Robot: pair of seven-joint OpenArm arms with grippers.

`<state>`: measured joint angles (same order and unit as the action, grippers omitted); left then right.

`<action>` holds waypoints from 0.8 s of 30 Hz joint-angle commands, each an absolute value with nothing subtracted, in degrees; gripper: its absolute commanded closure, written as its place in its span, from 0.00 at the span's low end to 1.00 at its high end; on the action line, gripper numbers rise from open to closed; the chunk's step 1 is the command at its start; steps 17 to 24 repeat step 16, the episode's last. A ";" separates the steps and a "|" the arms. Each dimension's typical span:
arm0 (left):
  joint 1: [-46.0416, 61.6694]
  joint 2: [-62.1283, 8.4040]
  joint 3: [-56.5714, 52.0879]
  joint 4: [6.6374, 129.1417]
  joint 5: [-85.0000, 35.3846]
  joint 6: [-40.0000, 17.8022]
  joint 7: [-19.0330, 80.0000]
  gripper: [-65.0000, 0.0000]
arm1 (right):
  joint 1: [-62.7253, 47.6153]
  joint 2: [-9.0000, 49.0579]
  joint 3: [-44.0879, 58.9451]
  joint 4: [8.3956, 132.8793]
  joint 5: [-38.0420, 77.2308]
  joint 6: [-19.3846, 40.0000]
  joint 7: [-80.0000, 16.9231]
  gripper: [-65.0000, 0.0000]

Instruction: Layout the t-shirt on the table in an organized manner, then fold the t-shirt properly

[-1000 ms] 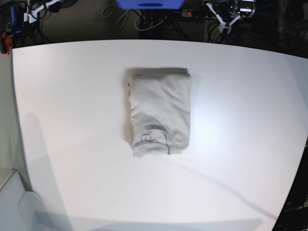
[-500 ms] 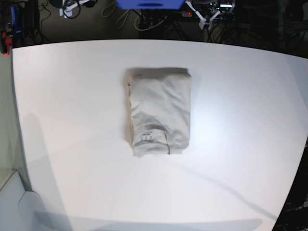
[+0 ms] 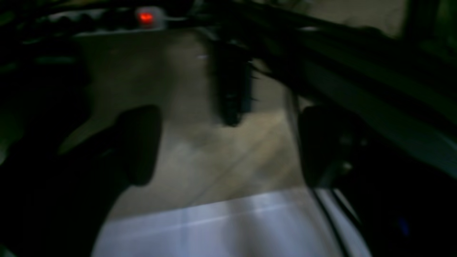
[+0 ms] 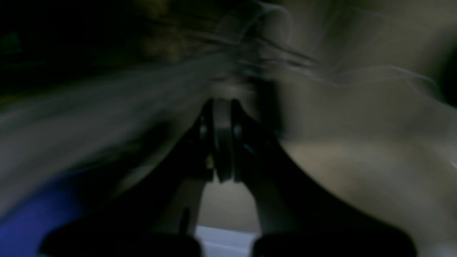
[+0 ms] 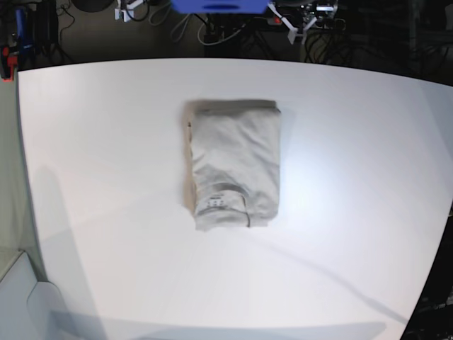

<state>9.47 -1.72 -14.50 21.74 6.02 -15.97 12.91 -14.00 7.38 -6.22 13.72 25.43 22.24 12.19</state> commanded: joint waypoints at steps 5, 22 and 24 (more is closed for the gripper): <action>5.58 -2.68 -14.46 14.11 6.29 -8.84 7.78 0.70 | -10.24 5.49 -13.41 5.93 25.54 7.78 19.12 1.00; 3.21 -2.42 -14.64 11.56 6.29 -8.40 6.64 0.98 | -8.48 2.51 -19.65 5.85 25.54 1.98 19.12 1.00; 3.21 -2.42 -14.64 11.56 6.29 -8.40 6.64 0.98 | -8.48 2.51 -19.65 5.85 25.54 1.98 19.12 1.00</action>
